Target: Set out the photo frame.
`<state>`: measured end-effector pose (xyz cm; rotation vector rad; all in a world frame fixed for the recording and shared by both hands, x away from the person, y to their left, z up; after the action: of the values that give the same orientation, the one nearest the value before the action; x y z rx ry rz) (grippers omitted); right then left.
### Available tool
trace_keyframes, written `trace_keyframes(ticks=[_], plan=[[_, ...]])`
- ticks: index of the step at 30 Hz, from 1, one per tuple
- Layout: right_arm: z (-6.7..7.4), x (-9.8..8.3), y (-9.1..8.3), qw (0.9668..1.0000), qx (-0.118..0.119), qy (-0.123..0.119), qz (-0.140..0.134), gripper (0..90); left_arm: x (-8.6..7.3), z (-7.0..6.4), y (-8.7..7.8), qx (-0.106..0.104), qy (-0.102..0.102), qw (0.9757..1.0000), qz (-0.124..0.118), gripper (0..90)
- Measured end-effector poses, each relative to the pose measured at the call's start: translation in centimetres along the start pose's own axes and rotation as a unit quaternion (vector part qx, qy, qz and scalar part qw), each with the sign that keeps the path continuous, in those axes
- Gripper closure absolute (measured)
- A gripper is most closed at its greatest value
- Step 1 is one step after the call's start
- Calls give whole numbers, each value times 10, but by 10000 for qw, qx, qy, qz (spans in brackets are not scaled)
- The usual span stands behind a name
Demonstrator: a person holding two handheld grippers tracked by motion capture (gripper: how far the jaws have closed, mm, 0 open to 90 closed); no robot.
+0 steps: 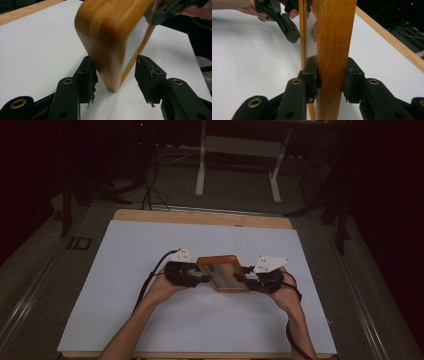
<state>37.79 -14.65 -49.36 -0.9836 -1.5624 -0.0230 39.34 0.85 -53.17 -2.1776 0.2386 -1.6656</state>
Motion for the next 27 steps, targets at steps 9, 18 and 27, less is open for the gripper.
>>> trace_keyframes(ticks=[9,18,27], plan=[[-1,-2,-1,10000,2,-61,0,676,-2,1,12,-105,-88,9999,0,589],[-7,-10,-2,9999,-40,61,130,627,1,-7,12,45,175,9996,194,656],[-5,-16,1,9996,0,42,271,621,3,-13,9,322,347,9986,221,658]])
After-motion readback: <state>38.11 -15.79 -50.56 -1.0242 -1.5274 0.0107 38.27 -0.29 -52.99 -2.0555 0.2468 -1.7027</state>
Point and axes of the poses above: each handheld gripper's, and its own axes: y roughly forward along the jaws, x roughly out of its top, z roughly to its left, the point moved 9 cm from there along y, roughly forward along the jaws, and after that the axes turned 11 degrees about -x, right-handed, at the moved point
